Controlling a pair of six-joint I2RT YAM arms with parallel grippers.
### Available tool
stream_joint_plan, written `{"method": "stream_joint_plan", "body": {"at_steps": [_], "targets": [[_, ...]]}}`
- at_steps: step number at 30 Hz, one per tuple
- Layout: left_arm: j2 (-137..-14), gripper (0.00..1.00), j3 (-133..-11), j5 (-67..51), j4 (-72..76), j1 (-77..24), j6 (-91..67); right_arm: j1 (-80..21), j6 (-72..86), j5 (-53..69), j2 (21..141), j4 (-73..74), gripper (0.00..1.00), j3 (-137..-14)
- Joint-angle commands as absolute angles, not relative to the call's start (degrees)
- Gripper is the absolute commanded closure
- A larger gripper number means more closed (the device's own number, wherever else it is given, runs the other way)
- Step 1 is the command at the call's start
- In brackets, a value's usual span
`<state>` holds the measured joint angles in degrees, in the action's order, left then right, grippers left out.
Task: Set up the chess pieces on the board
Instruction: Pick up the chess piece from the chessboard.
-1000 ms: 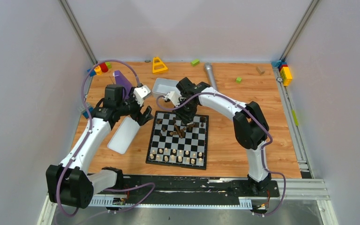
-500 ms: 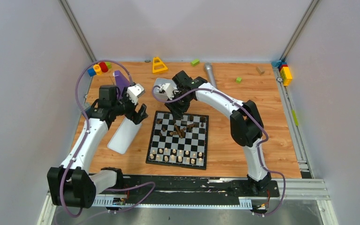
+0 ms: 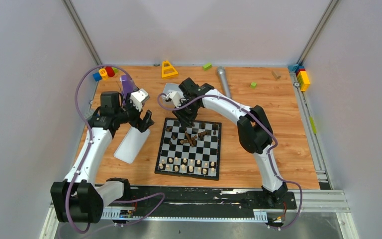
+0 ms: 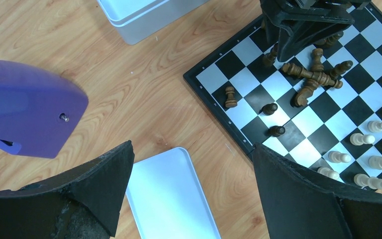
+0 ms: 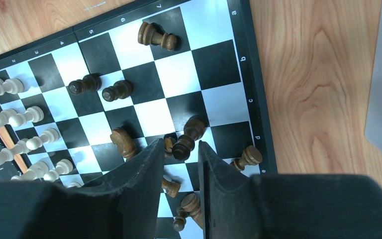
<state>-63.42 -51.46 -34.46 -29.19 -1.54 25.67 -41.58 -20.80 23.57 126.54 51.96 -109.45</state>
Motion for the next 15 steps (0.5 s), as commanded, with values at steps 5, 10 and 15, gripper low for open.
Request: {"method": "stream_joint_plan", "body": {"at_steps": [5,10,15], "targets": [[-62.3,0.04,-51.5,-36.0,-29.4,-0.9,25.5,-42.1,-20.7,24.5,127.4,50.8,0.8,-112.7],[-62.4,0.04,-51.7,-36.1,-29.3,-0.9,25.6,-42.1,-20.8,24.0,127.3,51.2,0.92,-114.3],[-62.7,0.04,-51.9,-36.5,-29.3,-0.9,25.7,-42.1,-20.9,21.6,126.9,51.4,0.97,-116.0]]}}
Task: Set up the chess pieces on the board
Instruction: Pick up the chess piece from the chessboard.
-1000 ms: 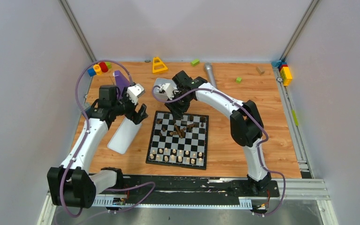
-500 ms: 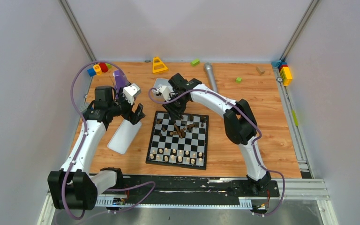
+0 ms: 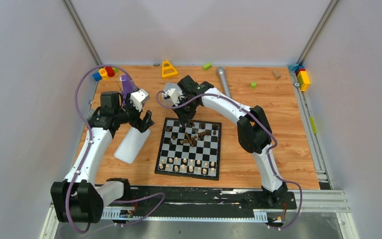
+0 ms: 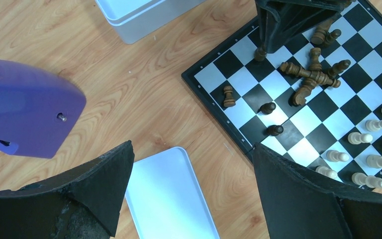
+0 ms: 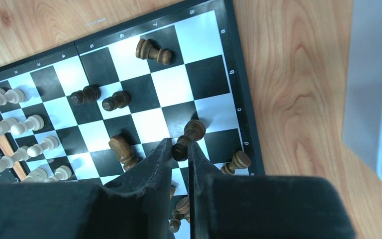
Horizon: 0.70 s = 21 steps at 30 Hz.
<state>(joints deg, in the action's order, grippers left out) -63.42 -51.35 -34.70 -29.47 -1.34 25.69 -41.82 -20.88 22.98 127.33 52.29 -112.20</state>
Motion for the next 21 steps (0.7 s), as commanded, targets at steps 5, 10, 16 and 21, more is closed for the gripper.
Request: {"method": "stream_joint_plan", "body": {"at_steps": [5,10,16,21], "targets": [[-62.6,0.04,-51.8,-37.2,-29.1,-0.8,25.9,-41.8,-21.0,19.8,126.7,51.8,0.97,-117.2],[-62.6,0.04,-51.5,-37.8,-28.8,-0.8,25.8,-41.3,-21.1,19.0,127.3,52.9,0.97,-117.9],[-62.4,0.04,-51.2,-38.8,-28.6,-0.9,25.6,-40.5,-20.7,19.0,127.4,53.5,0.97,-118.1],[-62.2,0.04,-50.7,-39.7,-28.2,-0.9,25.2,-39.6,-20.0,19.5,126.3,53.7,0.97,-117.0]]}}
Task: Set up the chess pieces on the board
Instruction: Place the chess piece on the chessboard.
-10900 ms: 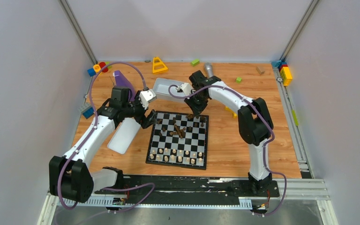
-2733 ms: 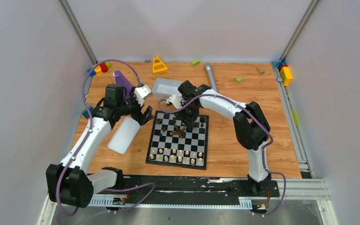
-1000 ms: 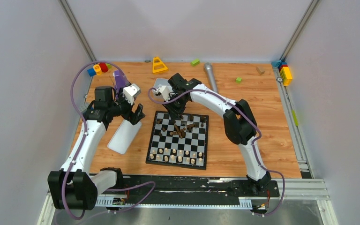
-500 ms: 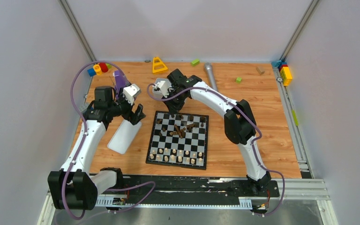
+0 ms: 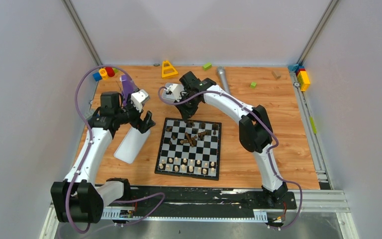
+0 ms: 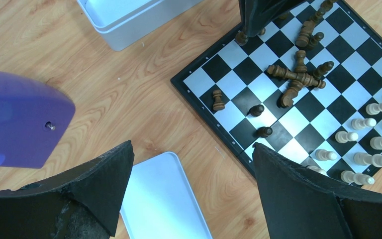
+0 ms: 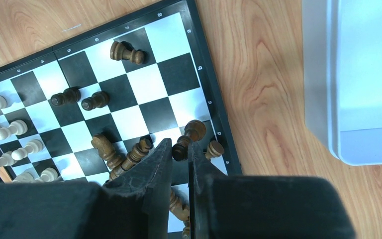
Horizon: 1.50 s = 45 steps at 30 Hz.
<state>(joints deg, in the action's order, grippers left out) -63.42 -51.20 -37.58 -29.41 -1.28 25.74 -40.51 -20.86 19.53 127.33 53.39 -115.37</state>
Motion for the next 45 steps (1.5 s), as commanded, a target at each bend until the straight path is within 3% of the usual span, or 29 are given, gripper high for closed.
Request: {"method": "stream_joint_plan", "body": {"at_steps": [1,14,45], "targets": [[-62.3,0.04,-50.6,-39.7,-28.1,-0.9,25.2,-39.3,-20.0,19.5,126.0,53.8,0.97,-116.6],[-62.4,0.04,-50.1,-41.2,-27.4,-0.9,24.8,-36.3,-19.6,20.8,120.9,54.0,0.97,-110.0],[-63.8,0.04,-49.7,-42.3,-27.4,-0.9,27.0,-36.3,-19.8,22.5,122.8,53.7,0.98,-111.2]]}}
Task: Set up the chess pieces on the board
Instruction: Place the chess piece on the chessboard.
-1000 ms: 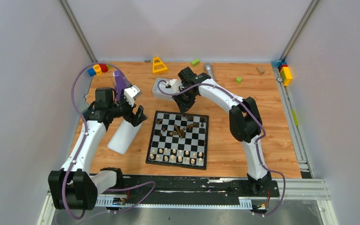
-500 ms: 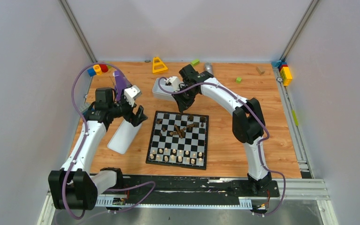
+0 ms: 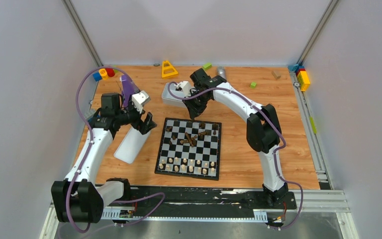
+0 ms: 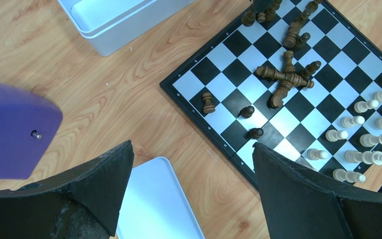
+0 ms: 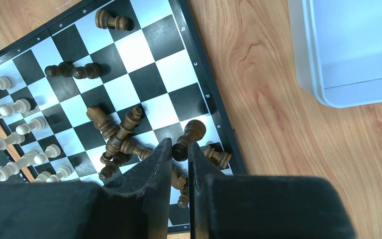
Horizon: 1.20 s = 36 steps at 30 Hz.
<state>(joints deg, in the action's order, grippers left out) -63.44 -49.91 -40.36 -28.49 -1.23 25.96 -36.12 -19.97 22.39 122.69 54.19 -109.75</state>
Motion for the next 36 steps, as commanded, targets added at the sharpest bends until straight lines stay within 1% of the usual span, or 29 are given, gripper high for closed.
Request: {"method": "stream_joint_plan", "body": {"at_steps": [1,25,36], "targets": [[-63.9,0.04,-49.7,-42.6,-27.4,-0.9,27.0,-36.3,-19.9,22.5,122.9,53.6,0.98,-111.2],[-68.0,0.04,-51.9,-44.2,-27.3,-0.9,28.0,-36.3,-20.5,23.3,124.2,53.4,0.98,-110.7],[-72.7,0.04,-54.7,-43.0,-27.8,-0.9,28.5,-36.3,-20.4,21.8,123.4,53.2,0.97,-110.5]]}}
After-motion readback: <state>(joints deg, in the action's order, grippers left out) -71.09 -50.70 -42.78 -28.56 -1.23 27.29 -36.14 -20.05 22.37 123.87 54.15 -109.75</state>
